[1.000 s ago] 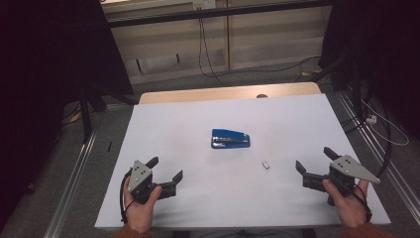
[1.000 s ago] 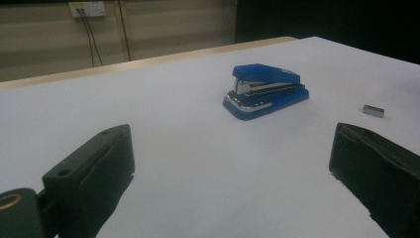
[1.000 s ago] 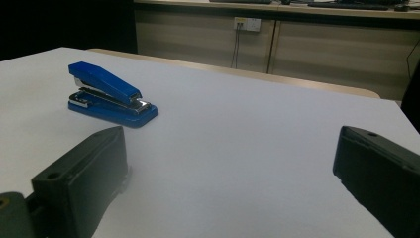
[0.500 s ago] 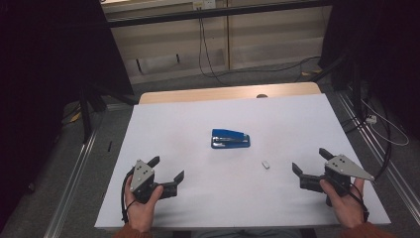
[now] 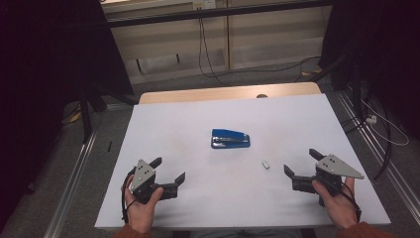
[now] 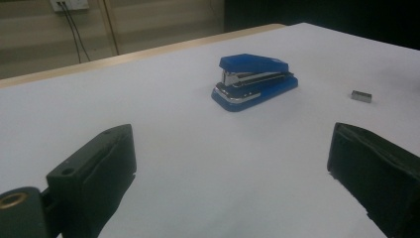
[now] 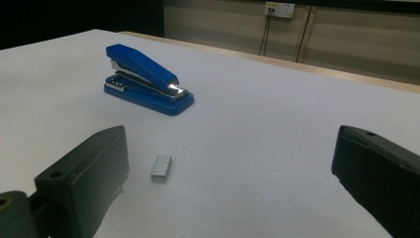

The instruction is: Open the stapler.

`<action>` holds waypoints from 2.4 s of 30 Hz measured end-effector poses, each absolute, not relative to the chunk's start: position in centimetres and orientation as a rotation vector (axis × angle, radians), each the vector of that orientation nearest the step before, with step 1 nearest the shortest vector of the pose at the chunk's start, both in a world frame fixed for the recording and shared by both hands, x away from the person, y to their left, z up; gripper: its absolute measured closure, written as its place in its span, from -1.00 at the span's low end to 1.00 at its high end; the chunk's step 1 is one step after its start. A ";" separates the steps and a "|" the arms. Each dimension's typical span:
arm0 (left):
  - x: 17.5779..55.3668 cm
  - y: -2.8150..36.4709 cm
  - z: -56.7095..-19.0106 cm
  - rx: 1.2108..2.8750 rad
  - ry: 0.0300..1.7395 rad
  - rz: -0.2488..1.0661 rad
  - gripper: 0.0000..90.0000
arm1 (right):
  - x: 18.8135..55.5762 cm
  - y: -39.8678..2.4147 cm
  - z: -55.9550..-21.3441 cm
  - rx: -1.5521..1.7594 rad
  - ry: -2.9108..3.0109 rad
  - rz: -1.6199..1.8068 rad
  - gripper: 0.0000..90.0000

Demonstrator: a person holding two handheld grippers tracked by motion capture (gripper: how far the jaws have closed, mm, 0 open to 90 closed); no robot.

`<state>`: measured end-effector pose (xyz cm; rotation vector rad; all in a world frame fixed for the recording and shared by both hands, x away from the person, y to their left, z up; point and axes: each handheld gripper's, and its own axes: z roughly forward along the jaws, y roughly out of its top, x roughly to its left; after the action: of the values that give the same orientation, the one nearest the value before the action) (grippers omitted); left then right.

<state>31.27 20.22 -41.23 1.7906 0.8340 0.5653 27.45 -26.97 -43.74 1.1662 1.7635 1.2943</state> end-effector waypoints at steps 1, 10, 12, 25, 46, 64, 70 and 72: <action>31.4 20.2 -41.3 1.797 0.829 0.565 -0.91 | 27.5 -26.8 -43.8 1.169 1.766 1.296 -0.98; 32.0 19.0 -41.4 1.852 0.791 0.497 -0.86 | 28.2 -26.0 -43.8 1.156 1.795 1.319 -0.96; 32.0 18.7 -41.5 1.856 0.786 0.493 -0.86 | 28.3 -25.9 -43.7 1.151 1.797 1.318 -0.95; 32.7 17.9 -41.2 1.849 0.782 0.450 -0.91 | 29.6 -25.5 -43.5 1.150 1.803 1.387 -0.93; 34.8 16.5 -41.5 1.904 0.796 0.421 -0.91 | 32.1 -22.1 -43.1 1.029 1.874 1.339 -0.94; 38.0 12.8 -41.4 1.898 0.720 0.427 -0.90 | 34.3 -19.4 -43.3 1.031 1.905 1.408 -0.78; 39.4 11.4 -41.9 1.910 0.729 0.462 -0.90 | 35.1 -18.5 -43.3 1.012 1.924 1.426 -0.72; 40.0 10.9 -42.1 1.924 0.719 0.451 -0.89 | 35.5 -18.1 -43.2 0.994 1.933 1.418 -0.69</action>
<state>40.02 10.95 -42.08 1.9242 0.7195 0.4511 35.46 -18.12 -43.16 0.9942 1.9325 1.4182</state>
